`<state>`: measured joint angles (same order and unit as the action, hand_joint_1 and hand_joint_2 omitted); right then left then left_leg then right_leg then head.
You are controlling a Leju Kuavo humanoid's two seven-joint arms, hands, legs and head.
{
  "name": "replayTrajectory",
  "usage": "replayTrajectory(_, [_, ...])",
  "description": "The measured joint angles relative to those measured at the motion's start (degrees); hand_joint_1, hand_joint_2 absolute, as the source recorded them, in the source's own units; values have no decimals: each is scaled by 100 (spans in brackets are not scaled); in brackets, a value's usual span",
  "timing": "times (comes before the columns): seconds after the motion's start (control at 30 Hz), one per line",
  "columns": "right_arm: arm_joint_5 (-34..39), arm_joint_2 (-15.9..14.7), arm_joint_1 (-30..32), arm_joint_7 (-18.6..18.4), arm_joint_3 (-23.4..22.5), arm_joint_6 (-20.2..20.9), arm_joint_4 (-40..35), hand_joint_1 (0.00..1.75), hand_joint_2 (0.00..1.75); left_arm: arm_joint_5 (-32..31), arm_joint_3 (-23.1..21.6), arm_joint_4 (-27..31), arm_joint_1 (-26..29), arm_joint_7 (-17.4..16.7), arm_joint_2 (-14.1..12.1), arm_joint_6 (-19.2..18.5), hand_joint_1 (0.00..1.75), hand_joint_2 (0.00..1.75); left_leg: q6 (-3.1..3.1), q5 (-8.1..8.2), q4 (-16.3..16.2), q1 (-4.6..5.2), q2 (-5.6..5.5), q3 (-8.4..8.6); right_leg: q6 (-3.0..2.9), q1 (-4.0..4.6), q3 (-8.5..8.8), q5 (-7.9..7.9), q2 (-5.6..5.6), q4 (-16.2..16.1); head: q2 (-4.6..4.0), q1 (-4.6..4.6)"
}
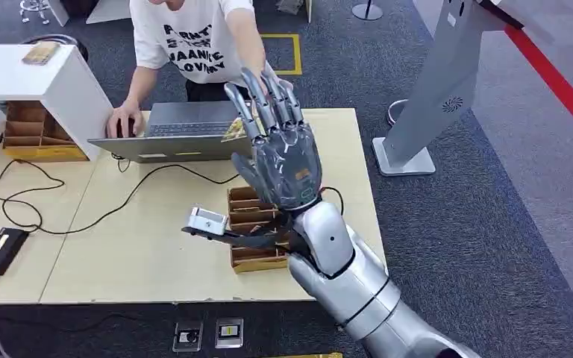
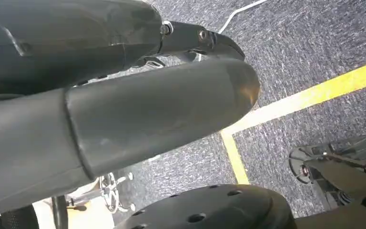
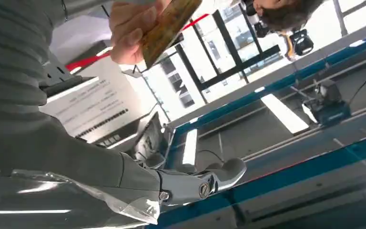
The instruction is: Pass the card to the sensor for recognition and then transmit it.
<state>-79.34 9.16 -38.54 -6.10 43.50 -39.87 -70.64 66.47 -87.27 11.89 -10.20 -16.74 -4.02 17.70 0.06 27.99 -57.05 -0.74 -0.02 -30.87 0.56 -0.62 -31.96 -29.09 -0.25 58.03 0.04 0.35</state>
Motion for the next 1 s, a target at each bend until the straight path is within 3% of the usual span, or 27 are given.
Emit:
replayTrajectory(0.1, [-76,-46,-196,-153,253,0,273,0,175,-2,0,0,6,7,0,0,0,0,0,0,0,0,0,0,0,0,0,0,1,0,0,0])
replayTrajectory(0.13, [-103,-65,-251,-201,321,0,341,9,175,-4,0,0,6,9,-2,-2,0,0,0,0,0,0,0,0,0,0,0,0,0,0,0,0])
replayTrajectory(0.2, [-135,-98,-334,-255,434,0,452,63,175,-11,0,0,7,9,-4,-6,0,0,0,0,0,0,0,1,0,0,-1,0,2,0,0,-2])
replayTrajectory(0.23, [-133,-109,-366,-269,491,0,500,129,175,-20,0,0,7,9,-4,-11,0,0,0,0,0,0,0,1,0,0,-1,0,3,0,0,0])
replayTrajectory(0.27, [-133,-120,-389,-273,520,0,544,159,175,-31,0,0,6,9,-4,-13,0,0,0,0,0,0,0,1,0,0,-1,0,3,0,0,-2])
replayTrajectory(0.3, [-116,-127,-419,-293,559,0,594,159,175,-50,0,0,5,7,-4,-15,0,0,0,0,-1,0,0,2,0,0,-1,0,3,0,0,0])
replayTrajectory(0.37, [-61,-155,-481,-315,651,-4,682,175,175,-70,0,0,5,7,-4,-22,0,0,0,0,-1,0,0,2,0,0,-1,0,3,0,0,2])
replayTrajectory(1.0, [439,-278,-749,-360,1197,-7,1055,175,175,-57,-2,0,1,-4,-4,33,0,0,0,0,-1,0,1,2,0,0,-1,0,5,0,0,0])
